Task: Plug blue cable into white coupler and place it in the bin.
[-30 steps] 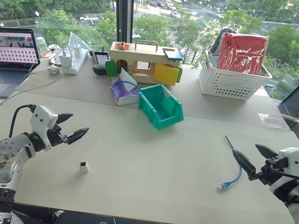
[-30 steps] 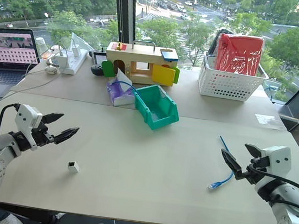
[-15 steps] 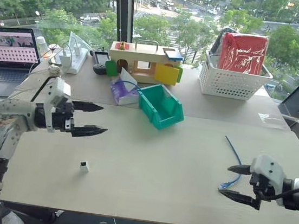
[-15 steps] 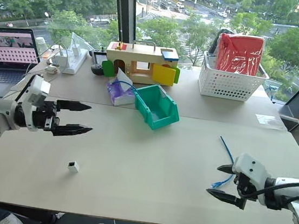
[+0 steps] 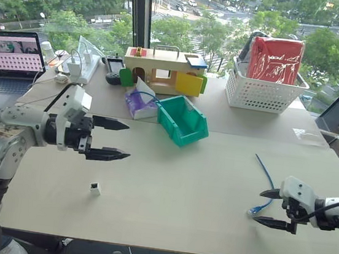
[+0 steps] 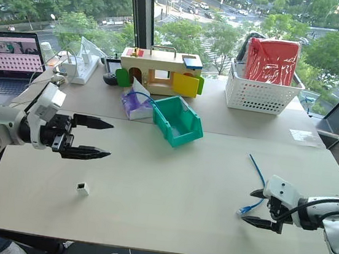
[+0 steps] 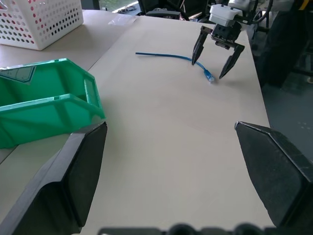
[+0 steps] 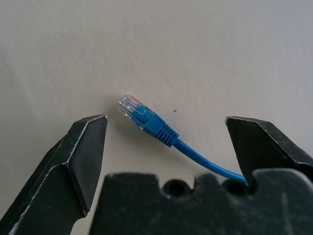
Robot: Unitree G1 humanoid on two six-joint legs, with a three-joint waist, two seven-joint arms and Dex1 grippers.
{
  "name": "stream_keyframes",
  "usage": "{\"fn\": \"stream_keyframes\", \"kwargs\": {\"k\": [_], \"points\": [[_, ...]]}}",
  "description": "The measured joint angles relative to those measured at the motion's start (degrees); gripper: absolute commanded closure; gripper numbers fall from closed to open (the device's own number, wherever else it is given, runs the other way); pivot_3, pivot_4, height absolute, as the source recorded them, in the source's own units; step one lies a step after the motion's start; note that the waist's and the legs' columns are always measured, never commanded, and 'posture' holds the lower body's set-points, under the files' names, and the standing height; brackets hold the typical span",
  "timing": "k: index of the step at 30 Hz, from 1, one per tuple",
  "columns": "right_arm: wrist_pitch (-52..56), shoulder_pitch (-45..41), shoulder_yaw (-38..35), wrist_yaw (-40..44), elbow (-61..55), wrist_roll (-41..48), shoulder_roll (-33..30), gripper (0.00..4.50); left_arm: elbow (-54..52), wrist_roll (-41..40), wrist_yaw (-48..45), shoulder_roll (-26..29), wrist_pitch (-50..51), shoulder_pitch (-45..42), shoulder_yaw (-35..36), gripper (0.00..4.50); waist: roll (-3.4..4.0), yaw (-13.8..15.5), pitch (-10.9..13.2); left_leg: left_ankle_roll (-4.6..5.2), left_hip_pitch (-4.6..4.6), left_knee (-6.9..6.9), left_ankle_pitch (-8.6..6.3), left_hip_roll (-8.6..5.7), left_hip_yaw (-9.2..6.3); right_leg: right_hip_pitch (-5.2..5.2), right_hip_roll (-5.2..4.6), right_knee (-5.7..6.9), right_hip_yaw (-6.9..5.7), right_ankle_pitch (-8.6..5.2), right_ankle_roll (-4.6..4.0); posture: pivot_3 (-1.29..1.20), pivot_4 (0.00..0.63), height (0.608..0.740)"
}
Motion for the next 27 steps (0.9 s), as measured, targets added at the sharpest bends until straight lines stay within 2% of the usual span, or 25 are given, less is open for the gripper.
{"fn": "stream_keyframes", "kwargs": {"k": [3, 7, 10, 13, 21, 27], "points": [[0.1, -1.0, 0.1, 1.2, 2.1, 0.1, 0.3, 1.11, -0.3, 0.0, 0.0, 0.3, 0.0, 0.2, 0.0, 0.0, 0.0, 0.0, 0.0, 0.0, 0.01, 0.03, 0.0, 0.01, -0.01, 0.03, 0.0, 0.0, -0.01, 0.0, 0.0, 0.0, 0.15, 0.74], [0.8, -1.8, 0.1, 2.1, 3.1, 0.3, 0.3, 2.47, -0.4, 0.0, 0.0, 0.9, 0.0, 0.2, 0.0, 0.0, 0.0, 0.0, 0.0, 0.0, 0.02, 0.06, 0.0, 0.01, -0.02, 0.04, 0.0, 0.04, -0.02, 0.0, 0.0, 0.0, 0.15, 0.74], [1.9, -2.1, 0.1, 2.3, 2.1, 0.8, 1.3, 3.59, -0.4, 0.0, 0.1, 0.9, -0.1, 0.2, 0.0, 0.0, 0.0, 0.0, 0.0, 0.0, 0.01, 0.07, 0.0, 0.01, -0.04, 0.04, 0.01, 0.05, -0.04, 0.0, 0.0, 0.0, 0.15, 0.74], [3.2, -2.3, 0.6, 2.4, -0.6, 0.8, 2.2, 4.49, -0.4, 0.0, 0.5, 0.6, -0.1, -0.3, -0.4, 0.0, 0.0, -0.1, 0.0, 0.0, 0.01, 0.07, 0.0, 0.01, -0.04, 0.01, 0.02, 0.08, -0.03, 0.0, 0.01, 0.0, 0.15, 0.74], [8.4, -11.9, 5.0, -0.6, -10.9, 0.1, 9.1, 4.49, -1.0, 0.4, 2.8, -1.1, 0.0, -1.3, -2.5, 0.0, 0.01, -0.1, 0.0, 0.0, 0.0, 0.17, 0.0, 0.03, -0.06, -0.01, 0.06, 0.17, -0.03, 0.0, 0.01, 0.0, 0.15, 0.74], [12.0, -22.2, 16.3, -2.9, -14.0, -3.7, 21.6, 4.49, -3.1, 1.2, 3.4, -2.2, -0.2, -0.9, -4.8, 0.0, 0.02, 0.1, 0.0, 0.0, -0.08, 0.19, 0.0, 0.03, -0.12, -0.06, 0.09, 0.21, -0.09, 0.18, -0.31, 0.0, 0.15, 0.74]]}}
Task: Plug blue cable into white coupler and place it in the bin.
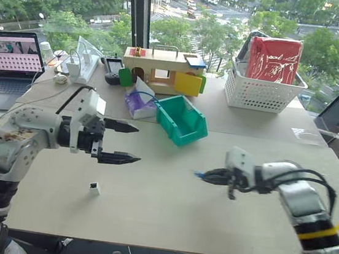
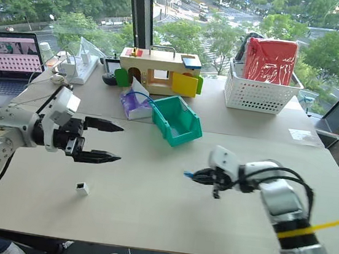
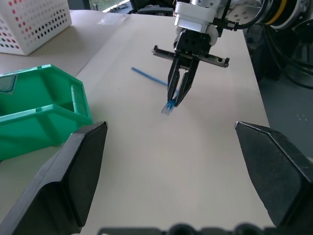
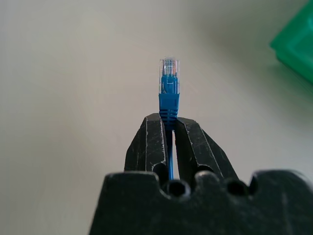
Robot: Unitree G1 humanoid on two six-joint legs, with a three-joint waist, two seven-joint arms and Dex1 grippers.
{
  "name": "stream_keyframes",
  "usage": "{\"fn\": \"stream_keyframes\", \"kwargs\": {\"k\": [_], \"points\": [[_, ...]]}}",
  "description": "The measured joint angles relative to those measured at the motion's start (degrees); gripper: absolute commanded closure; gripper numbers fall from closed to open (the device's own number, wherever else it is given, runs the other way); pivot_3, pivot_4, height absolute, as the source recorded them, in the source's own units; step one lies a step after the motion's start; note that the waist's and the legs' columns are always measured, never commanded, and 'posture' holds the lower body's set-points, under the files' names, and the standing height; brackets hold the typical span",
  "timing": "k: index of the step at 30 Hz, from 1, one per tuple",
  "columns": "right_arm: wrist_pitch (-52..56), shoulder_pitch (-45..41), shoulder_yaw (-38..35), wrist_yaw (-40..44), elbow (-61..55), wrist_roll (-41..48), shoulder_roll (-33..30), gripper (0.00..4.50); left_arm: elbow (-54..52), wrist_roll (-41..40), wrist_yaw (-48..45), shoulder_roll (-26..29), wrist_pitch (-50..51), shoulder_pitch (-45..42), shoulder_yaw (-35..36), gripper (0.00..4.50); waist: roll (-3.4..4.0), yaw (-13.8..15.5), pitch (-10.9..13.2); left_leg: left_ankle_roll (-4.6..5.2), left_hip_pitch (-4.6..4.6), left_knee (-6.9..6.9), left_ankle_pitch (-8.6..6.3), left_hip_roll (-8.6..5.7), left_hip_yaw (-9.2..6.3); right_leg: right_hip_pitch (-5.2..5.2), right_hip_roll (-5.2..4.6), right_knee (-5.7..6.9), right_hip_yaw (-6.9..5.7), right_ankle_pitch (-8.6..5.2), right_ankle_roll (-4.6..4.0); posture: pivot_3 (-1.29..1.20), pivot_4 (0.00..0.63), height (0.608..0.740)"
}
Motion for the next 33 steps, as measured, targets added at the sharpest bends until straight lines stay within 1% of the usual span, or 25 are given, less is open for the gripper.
{"fn": "stream_keyframes", "kwargs": {"k": [3, 5, 6, 8, 10, 11, 13, 14, 16, 20, 22, 25, 28, 33], "points": [[0.0, -2.4, 3.8, -0.5, 1.8, -2.0, 4.1, 4.49, 0.1, 2.2, -0.3, 0.3, -1.0, 0.6, -1.4, 0.0, 0.0, 0.3, 0.0, 0.0, -0.09, 0.06, 0.0, 0.0, -0.03, 0.0, -0.02, -0.06, -0.06, 0.01, -0.01, 0.0, 0.15, 0.74], [-1.2, -3.7, 6.2, -1.2, 4.6, -4.5, 5.6, 3.49, 0.0, 4.6, -0.9, 0.4, -3.1, 1.3, -3.2, 0.0, 0.0, 0.5, 0.0, 0.0, -0.19, 0.15, 0.0, -0.01, -0.06, -0.02, -0.04, -0.07, -0.13, 0.02, -0.02, 0.0, 0.15, 0.74], [-1.8, -3.9, 7.1, -1.2, 5.9, -5.3, 5.8, 3.27, 0.0, 5.8, -1.1, 0.3, -4.1, 1.7, -4.1, 0.0, 0.0, 0.6, 0.0, 0.0, -0.23, 0.17, 0.0, -0.01, -0.07, -0.04, -0.04, -0.07, -0.16, 0.02, -0.03, 0.0, 0.15, 0.74], [-2.7, -3.9, 7.7, -1.2, 8.1, -6.4, 6.1, 2.55, 0.1, 7.4, -1.4, 0.3, -5.3, 2.4, -5.4, 0.0, 0.01, 0.6, 0.0, 0.0, -0.3, 0.22, 0.0, 0.0, -0.1, -0.09, -0.04, -0.05, -0.19, 0.03, -0.04, 0.0, 0.15, 0.74], [-3.6, -4.2, 7.7, -1.3, 8.9, -6.8, 6.2, 1.93, 0.2, 9.1, -1.6, -0.1, -6.9, 2.5, -6.8, 0.0, 0.01, 0.6, 0.0, 0.0, -0.3, 0.25, 0.0, 0.01, -0.13, -0.09, -0.04, -0.01, -0.21, 0.03, -0.05, 0.0, 0.15, 0.74], [-3.7, -4.3, 7.6, -1.3, 8.9, -6.8, 6.2, 1.51, 0.2, 9.9, -1.6, -0.5, -7.7, 2.5, -7.3, 0.0, 0.01, 0.6, 0.0, 0.0, -0.3, 0.26, 0.0, 0.01, -0.15, -0.09, -0.04, 0.0, -0.23, 0.03, -0.05, 0.0, 0.15, 0.74], [-3.1, -4.3, 6.8, -1.1, 8.3, -6.4, 6.1, 0.92, 0.7, 12.2, -1.1, -2.3, -9.6, 2.4, -9.3, 0.0, 0.02, 0.6, 0.0, 0.0, -0.31, 0.31, 0.0, 0.01, -0.18, -0.08, -0.04, 0.06, -0.25, 0.03, -0.05, 0.0, 0.15, 0.74], [-2.5, -4.2, 6.4, -1.1, 7.3, -5.9, 5.9, 0.53, 1.2, 13.3, -1.0, -3.4, -10.6, 2.2, -10.7, 0.0, 0.02, 0.6, 0.0, 0.01, -0.34, 0.4, -0.01, 0.01, -0.22, -0.08, -0.03, 0.13, -0.28, 0.03, -0.05, 0.0, 0.15, 0.74], [-1.5, -3.9, 5.1, -1.1, 4.8, -5.1, 5.0, 0.03, 2.5, 14.7, -1.0, -5.1, -11.5, 1.6, -12.8, 0.0, 0.02, 0.8, 0.0, 0.02, -0.38, 0.52, -0.02, 0.0, -0.23, -0.12, -0.04, 0.31, -0.28, 0.02, -0.04, 0.0, 0.15, 0.74], [4.9, -1.2, -0.2, -1.7, -3.3, -1.0, 2.2, 0.03, 7.2, 19.3, -0.9, -9.3, -14.6, -2.4, -16.9, 0.0, 0.02, 1.5, 0.0, 0.02, -0.34, 0.61, -0.02, -0.01, -0.27, -0.09, -0.04, 0.41, -0.3, 0.02, -0.05, 0.0, 0.15, 0.74], [7.6, 0.1, -1.8, -1.8, -6.9, 0.8, 1.1, 0.03, 9.1, 21.2, -0.6, -10.7, -15.8, -2.9, -18.7, 0.0, 0.03, 1.6, 0.0, 0.02, -0.33, 0.61, -0.02, -0.02, -0.28, -0.07, -0.04, 0.41, -0.3, 0.01, -0.05, 0.0, 0.15, 0.74], [14.7, 3.9, -6.2, -2.8, -15.5, 5.3, -1.7, 0.03, 14.4, 25.5, 0.2, -14.8, -18.0, -3.6, -22.8, 0.0, 0.03, 1.7, 0.0, 0.02, -0.37, 0.61, -0.02, -0.03, -0.32, -0.08, -0.04, 0.41, -0.31, 0.0, -0.06, 0.0, 0.15, 0.74], [20.8, 7.5, -10.3, -5.5, -22.8, 9.0, -3.5, 0.03, 18.1, 28.8, 1.1, -18.2, -20.3, -3.8, -26.0, 0.0, 0.02, 1.6, 0.0, 0.02, -0.4, 0.61, -0.02, -0.04, -0.37, -0.08, -0.04, 0.4, -0.31, 0.0, -0.06, 0.0, 0.15, 0.74], [26.1, 10.2, -14.1, -10.0, -28.2, 12.4, -4.5, 0.03, 22.3, 32.4, 2.3, -21.7, -22.4, -4.6, -27.9, 0.0, 0.03, 1.2, 0.0, 0.03, -0.35, 0.62, -0.01, -0.04, -0.4, -0.08, -0.02, 0.44, -0.3, -0.02, -0.03, 0.0, 0.15, 0.74]]}}
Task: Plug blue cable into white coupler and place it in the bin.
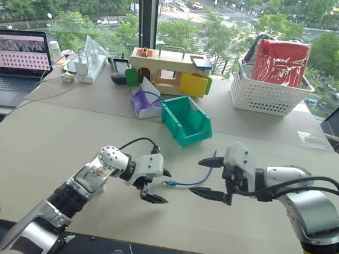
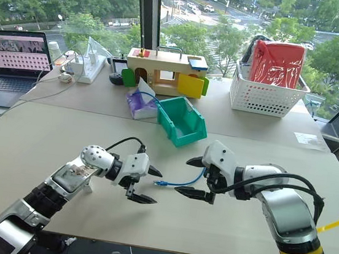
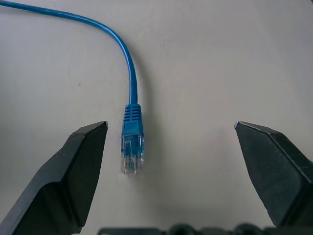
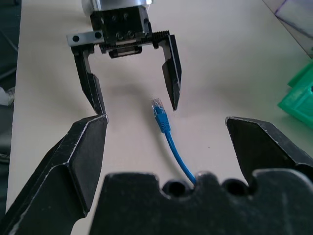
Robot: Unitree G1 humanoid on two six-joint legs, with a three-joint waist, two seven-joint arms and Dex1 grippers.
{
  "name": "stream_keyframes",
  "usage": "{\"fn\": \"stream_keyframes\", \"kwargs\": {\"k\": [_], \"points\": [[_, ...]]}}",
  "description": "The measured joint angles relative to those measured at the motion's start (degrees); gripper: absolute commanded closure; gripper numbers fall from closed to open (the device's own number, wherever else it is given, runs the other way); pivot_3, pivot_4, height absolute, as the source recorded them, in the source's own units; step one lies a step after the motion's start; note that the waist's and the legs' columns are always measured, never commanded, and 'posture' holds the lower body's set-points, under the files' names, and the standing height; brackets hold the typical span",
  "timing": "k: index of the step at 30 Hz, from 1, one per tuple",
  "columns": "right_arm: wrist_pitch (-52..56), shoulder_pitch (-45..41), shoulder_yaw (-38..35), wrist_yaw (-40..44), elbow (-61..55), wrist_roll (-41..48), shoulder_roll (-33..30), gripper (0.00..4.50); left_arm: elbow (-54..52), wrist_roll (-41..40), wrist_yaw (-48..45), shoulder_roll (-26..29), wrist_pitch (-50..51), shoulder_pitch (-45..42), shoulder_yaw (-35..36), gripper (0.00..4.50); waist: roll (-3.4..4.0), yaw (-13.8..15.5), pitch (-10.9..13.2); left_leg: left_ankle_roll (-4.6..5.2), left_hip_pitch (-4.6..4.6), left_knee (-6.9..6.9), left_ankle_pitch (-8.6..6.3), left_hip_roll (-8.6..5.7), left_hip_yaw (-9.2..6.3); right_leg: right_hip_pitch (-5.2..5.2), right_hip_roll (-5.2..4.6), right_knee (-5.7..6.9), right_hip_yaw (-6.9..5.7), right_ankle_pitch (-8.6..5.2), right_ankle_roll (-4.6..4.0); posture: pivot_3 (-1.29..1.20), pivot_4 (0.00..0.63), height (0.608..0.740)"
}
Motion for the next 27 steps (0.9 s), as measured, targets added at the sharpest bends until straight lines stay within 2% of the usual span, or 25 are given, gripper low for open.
{"fn": "stream_keyframes", "kwargs": {"k": [4, 5, 6, 9, 16, 17, 21, 23, 25, 27], "points": [[0.9, 1.1, -1.3, -2.2, -0.8, 1.1, -0.9, 0.03, 3.1, 1.6, 0.2, -1.4, -0.3, -1.7, -0.5, 0.0, 0.0, 0.1, 0.0, 0.0, -0.02, 0.02, 0.0, -0.02, 0.0, 0.01, -0.01, -0.02, 0.0, -0.04, 0.07, 0.0, 0.15, 0.74], [0.9, 1.2, -1.4, -2.6, -0.8, 1.2, -1.0, 0.0, 3.6, 2.1, 0.3, -1.6, -0.3, -2.2, -0.5, 0.53, 0.0, 0.2, 0.0, 0.0, -0.02, 0.02, 0.0, -0.02, 0.0, 0.01, -0.01, -0.03, 0.0, -0.06, 0.1, 0.0, 0.15, 0.74], [0.8, 1.4, -1.5, -2.9, -0.8, 1.4, -1.3, 0.0, 4.4, 2.4, 0.4, -1.8, -0.2, -3.0, -0.5, 0.7, 0.0, 0.2, 0.0, 0.0, -0.01, 0.02, 0.0, -0.02, 0.0, 0.02, -0.01, -0.03, 0.0, -0.08, 0.13, 0.0, 0.15, 0.74], [0.8, 2.1, -1.5, -3.6, -0.8, 2.0, -2.2, 0.0, 5.6, 2.7, 0.3, -1.8, 0.0, -3.8, -0.4, 1.89, 0.0, 0.1, 0.0, 0.0, -0.01, 0.02, 0.0, -0.01, -0.01, 0.01, 0.0, -0.02, 0.0, -0.08, 0.12, 0.0, 0.15, 0.74], [0.9, 2.5, -1.5, -4.5, -0.9, 3.3, -3.1, 0.0, 6.1, 2.8, -1.3, -1.5, 0.2, -4.1, -0.4, 4.28, 0.0, 0.0, 0.0, 0.0, 0.01, 0.02, 0.0, -0.01, -0.02, 0.03, -0.01, -0.01, 0.0, -0.17, 0.28, 0.0, 0.15, 0.74], [1.1, 2.5, -1.6, -4.8, -1.1, 3.4, -3.4, 0.0, 5.9, 2.8, -1.4, -1.3, 0.3, -4.1, -0.4, 4.43, 0.0, 0.0, 0.0, 0.0, 0.01, 0.02, 0.0, 0.0, -0.02, 0.03, 0.0, -0.01, 0.0, -0.17, 0.28, 0.0, 0.15, 0.74], [5.6, 3.9, -3.3, -6.9, -3.1, 6.8, -2.9, 0.0, 3.9, 2.7, -1.1, -1.1, 1.5, -3.2, 0.0, 4.43, 0.0, 0.0, 0.0, 0.0, -0.03, 0.01, 0.0, 0.01, -0.06, 0.02, 0.0, -0.03, -0.03, -0.17, 0.23, 0.0, 0.15, 0.74], [14.7, 7.9, -11.6, -13.8, -6.5, 15.7, 6.3, 0.0, 0.0, 0.1, 0.1, -2.3, 5.5, -0.9, 2.2, 4.43, -0.03, 0.2, 0.0, 0.03, -0.11, 0.01, -0.02, 0.03, -0.2, 0.03, 0.0, -0.01, -0.1, -0.06, -0.03, 0.0, 0.15, 0.74], [20.9, 9.4, -16.6, -19.7, -7.6, 23.3, 13.0, 0.0, -3.0, -1.7, 1.0, -3.6, 8.2, -0.3, 3.2, 4.43, -0.02, 0.2, 0.0, 0.03, -0.19, 0.01, -0.02, 0.02, -0.26, -0.01, 0.0, -0.01, -0.15, -0.05, -0.04, 0.0, 0.15, 0.74], [24.9, 12.8, -23.0, -31.2, -8.4, 37.6, 19.9, 0.0, -8.4, -3.6, 2.5, -4.8, 12.0, 0.3, 4.1, 4.43, -0.01, 0.3, 0.0, 0.03, -0.17, 0.01, -0.02, 0.02, -0.41, 0.11, -0.05, -0.04, -0.29, -0.05, -0.04, 0.0, 0.15, 0.74]]}}
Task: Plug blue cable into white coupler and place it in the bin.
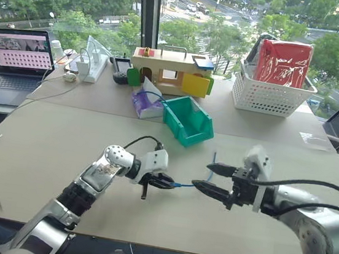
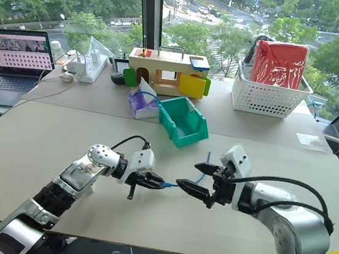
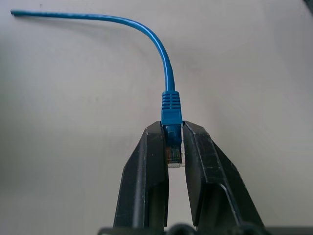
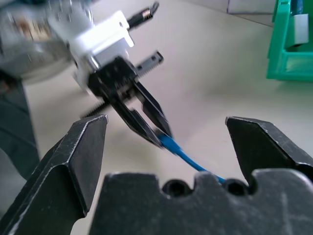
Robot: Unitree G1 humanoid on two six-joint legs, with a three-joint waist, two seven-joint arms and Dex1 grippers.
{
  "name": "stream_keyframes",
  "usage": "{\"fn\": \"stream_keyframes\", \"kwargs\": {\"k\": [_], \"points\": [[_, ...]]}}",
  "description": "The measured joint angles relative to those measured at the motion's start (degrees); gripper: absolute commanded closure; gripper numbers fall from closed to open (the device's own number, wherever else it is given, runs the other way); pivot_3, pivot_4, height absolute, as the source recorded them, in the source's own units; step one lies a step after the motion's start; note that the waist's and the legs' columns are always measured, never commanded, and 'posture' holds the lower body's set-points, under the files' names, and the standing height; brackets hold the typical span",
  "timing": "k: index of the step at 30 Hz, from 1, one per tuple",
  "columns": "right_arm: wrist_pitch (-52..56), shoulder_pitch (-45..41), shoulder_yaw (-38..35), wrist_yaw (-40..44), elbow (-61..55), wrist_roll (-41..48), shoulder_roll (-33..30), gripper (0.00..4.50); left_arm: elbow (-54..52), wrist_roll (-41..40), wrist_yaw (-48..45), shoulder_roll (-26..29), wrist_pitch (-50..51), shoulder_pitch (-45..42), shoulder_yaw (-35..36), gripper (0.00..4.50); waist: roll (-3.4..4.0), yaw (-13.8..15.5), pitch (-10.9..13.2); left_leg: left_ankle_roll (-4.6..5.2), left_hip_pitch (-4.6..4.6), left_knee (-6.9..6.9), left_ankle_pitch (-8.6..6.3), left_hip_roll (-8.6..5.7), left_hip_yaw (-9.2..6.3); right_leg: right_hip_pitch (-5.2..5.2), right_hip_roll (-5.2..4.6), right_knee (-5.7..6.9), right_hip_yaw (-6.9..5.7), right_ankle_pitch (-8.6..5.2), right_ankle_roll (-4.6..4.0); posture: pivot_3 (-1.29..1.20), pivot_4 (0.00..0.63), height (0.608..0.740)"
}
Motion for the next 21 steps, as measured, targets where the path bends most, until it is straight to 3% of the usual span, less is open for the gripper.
{"fn": "stream_keyframes", "kwargs": {"k": [4, 9, 15, 21], "points": [[-1.8, 14.2, -3.3, -19.7, -0.6, 26.6, -0.6, 0.0, -7.5, -1.0, 3.7, 0.4, 5.8, 3.0, 0.6, 4.43, 0.05, -0.2, 0.0, 0.02, 0.02, -0.01, -0.01, -0.07, -0.12, 0.09, -0.13, -0.05, -0.09, -0.04, 0.0, 0.0, 0.15, 0.74], [-10.6, 21.7, -0.2, -35.0, -2.7, 42.9, -3.5, 0.0, -12.4, -1.1, 7.5, 0.1, 10.7, 5.7, 0.3, 4.43, 0.05, -1.8, 0.0, 0.11, 0.14, -0.01, 0.05, -0.01, -0.24, 0.15, -0.01, 0.0, -0.09, -0.23, 0.25, 0.0, 0.15, 0.74], [-20.7, 20.4, 9.9, -47.0, -3.0, 45.0, 0.9, 0.0, -14.5, -1.4, 10.0, -0.5, 12.9, 6.0, 0.3, 4.43, 0.12, -2.1, 0.0, 0.13, 0.15, -0.01, 0.06, 0.02, -0.35, 0.1, 0.09, 0.01, -0.1, -0.36, -0.09, 0.0, 0.15, 0.74], [-25.6, 19.4, 15.7, -51.3, -1.8, 40.8, 3.0, 0.0, -14.8, -2.3, 11.1, -0.3, 13.2, 6.4, 0.3, 4.43, 0.13, -1.6, 0.0, 0.13, -0.01, -0.03, 0.05, -0.02, -0.35, 0.06, -0.03, -0.1, -0.15, -0.29, 0.15, 0.0, 0.15, 0.74]]}}
